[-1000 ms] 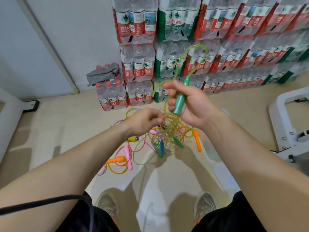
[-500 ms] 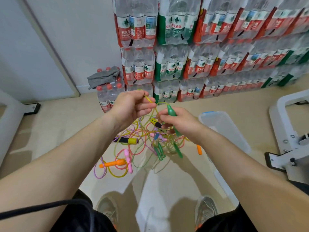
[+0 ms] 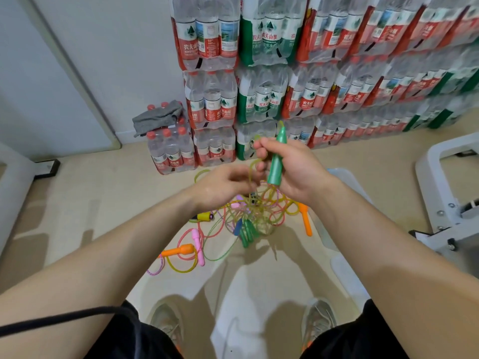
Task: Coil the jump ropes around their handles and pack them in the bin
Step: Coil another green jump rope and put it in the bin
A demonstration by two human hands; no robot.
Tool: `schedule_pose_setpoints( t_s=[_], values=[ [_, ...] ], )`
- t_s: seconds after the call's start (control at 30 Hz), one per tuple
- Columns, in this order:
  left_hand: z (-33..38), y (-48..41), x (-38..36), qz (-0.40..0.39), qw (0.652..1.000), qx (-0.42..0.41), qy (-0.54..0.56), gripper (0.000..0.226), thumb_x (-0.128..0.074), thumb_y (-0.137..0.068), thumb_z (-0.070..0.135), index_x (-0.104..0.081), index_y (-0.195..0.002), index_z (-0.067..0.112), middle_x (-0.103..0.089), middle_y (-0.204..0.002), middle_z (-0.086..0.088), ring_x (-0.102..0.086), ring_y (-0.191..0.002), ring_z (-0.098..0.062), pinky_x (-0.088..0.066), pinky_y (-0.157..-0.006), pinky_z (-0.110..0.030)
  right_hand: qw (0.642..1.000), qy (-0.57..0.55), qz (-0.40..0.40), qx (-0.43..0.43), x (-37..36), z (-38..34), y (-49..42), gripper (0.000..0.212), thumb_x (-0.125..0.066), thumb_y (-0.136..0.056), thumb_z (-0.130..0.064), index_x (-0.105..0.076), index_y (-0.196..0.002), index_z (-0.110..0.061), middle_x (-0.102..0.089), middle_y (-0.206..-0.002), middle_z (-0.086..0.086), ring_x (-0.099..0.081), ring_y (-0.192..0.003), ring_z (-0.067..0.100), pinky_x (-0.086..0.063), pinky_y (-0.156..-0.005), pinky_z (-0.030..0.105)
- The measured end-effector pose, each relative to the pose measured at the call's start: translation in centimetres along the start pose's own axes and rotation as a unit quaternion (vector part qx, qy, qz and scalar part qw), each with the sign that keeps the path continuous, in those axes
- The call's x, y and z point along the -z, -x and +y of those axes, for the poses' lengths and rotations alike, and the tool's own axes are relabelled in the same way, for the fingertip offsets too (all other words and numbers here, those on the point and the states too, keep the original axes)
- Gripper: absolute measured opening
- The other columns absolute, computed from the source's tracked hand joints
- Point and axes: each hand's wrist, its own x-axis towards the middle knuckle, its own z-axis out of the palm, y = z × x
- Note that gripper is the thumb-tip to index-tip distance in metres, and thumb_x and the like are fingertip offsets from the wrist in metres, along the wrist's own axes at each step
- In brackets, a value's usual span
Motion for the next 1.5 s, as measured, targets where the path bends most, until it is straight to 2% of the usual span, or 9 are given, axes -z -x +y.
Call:
schedule_pose_setpoints(
  t_s=[0.13, 0.3, 0.57, 0.7, 0.87, 1.0, 1.1, 1.33, 1.5],
  values=[
    [-0.7, 0.1, -0.5, -0.007, 0.991, -0.004, -0.13, 0.021, -0.052, -0.103, 0.017, -0.072, -0.102, 0.012, -0.077, -0.094, 0.001, -0.069, -0.088, -0.009, -0.056, -0.088, -0.033, 0.999, -0.03, 0.031, 0.034, 0.7, -0.7, -0.2, 0.016, -0.05, -0.105, -0.017, -0.06, -0.097, -0.007, -0.056, -0.073, 0.0, -0.054, -0.056, 0.013, -0.05, -0.055, 0.025],
    [1.4, 0.5, 1.1, 0.098, 0.977, 0.056, 0.182, 0.025, -0.039, -0.109, 0.018, -0.061, -0.102, 0.008, -0.077, -0.089, -0.011, -0.074, -0.075, -0.02, -0.06, -0.07, -0.03, 0.992, 0.054, 0.111, 0.022, 3.4, 0.0, -1.0, 0.031, -0.056, -0.103, -0.029, -0.062, -0.124, -0.008, -0.067, -0.11, 0.007, -0.066, -0.073, 0.019, -0.055, -0.065, 0.031],
    [2.6, 0.5, 3.6, 0.206, 0.862, 0.058, 0.459, 0.024, -0.035, -0.109, 0.018, -0.055, -0.106, 0.005, -0.077, -0.087, -0.01, -0.076, -0.078, -0.019, -0.059, -0.059, -0.023, 0.907, 0.395, -0.139, -0.051, 2.3, 5.2, 0.0, 0.014, -0.056, -0.103, -0.02, -0.069, -0.101, -0.018, -0.068, -0.086, -0.009, -0.061, -0.081, 0.014, -0.046, -0.073, 0.033],
    [1.7, 0.1, 3.9, 0.222, 0.903, 0.089, 0.357, 0.044, -0.035, -0.108, 0.042, -0.057, -0.113, 0.004, -0.077, -0.092, -0.01, -0.075, -0.086, -0.023, -0.062, -0.074, -0.034, 0.945, 0.321, -0.064, 0.002, 1.4, 4.4, -0.2, 0.016, -0.056, -0.103, -0.014, -0.062, -0.088, -0.01, -0.069, -0.075, 0.003, -0.068, -0.069, 0.022, -0.054, -0.064, 0.032],
    [0.5, 1.3, 2.1, 0.0, 0.985, 0.119, 0.121, 0.084, -0.023, -0.082, 0.08, -0.055, -0.14, 0.028, -0.058, -0.14, 0.007, -0.049, -0.131, -0.011, -0.038, -0.107, -0.044, 0.984, 0.165, -0.009, 0.067, 0.1, 1.6, 0.0, 0.019, -0.051, -0.105, -0.015, -0.062, -0.092, -0.006, -0.064, -0.07, 0.003, -0.065, -0.065, 0.022, -0.055, -0.061, 0.027],
    [-0.3, 0.9, 0.6, 0.028, 0.998, 0.005, -0.058, 0.075, -0.067, -0.081, 0.068, -0.048, -0.144, 0.034, -0.059, -0.135, 0.012, -0.055, -0.122, -0.003, -0.045, -0.106, -0.033, 0.997, 0.022, 0.025, 0.066, -0.1, 0.2, -0.1, 0.02, -0.048, -0.106, -0.018, -0.06, -0.094, -0.006, -0.059, -0.067, -0.001, -0.062, -0.061, 0.017, -0.052, -0.059, 0.026],
    [-1.5, 0.4, 0.1, 0.042, 0.991, -0.033, -0.119, 0.014, -0.076, -0.088, 0.035, -0.07, -0.101, 0.034, -0.073, -0.095, 0.01, -0.066, -0.088, -0.005, -0.054, -0.09, -0.034, 0.998, -0.027, 0.017, 0.052, 0.0, -0.3, 0.1, 0.022, -0.049, -0.106, -0.021, -0.06, -0.093, -0.007, -0.058, -0.068, -0.001, -0.062, -0.06, 0.015, -0.052, -0.059, 0.025],
    [0.4, 0.7, 0.2, 0.084, 0.993, 0.047, 0.063, 0.023, -0.047, -0.106, 0.014, -0.059, -0.086, 0.012, -0.075, -0.087, -0.012, -0.073, -0.073, -0.026, -0.057, -0.064, -0.032, 0.989, -0.096, 0.098, 0.06, 2.1, -1.7, -0.6, 0.03, -0.049, -0.106, -0.028, -0.06, -0.114, -0.001, -0.071, -0.098, 0.011, -0.072, -0.076, 0.022, -0.059, -0.064, 0.029],
    [2.5, 1.0, 2.0, 0.141, 0.958, 0.033, 0.249, 0.021, -0.044, -0.106, 0.014, -0.06, -0.094, 0.01, -0.076, -0.082, -0.008, -0.074, -0.068, -0.016, -0.058, -0.061, -0.024, 0.971, 0.204, 0.101, -0.066, 2.8, 0.7, -0.6, 0.026, -0.06, -0.099, -0.024, -0.065, -0.12, -0.008, -0.068, -0.117, 0.011, -0.07, -0.08, 0.021, -0.058, -0.064, 0.031]
  ],
)
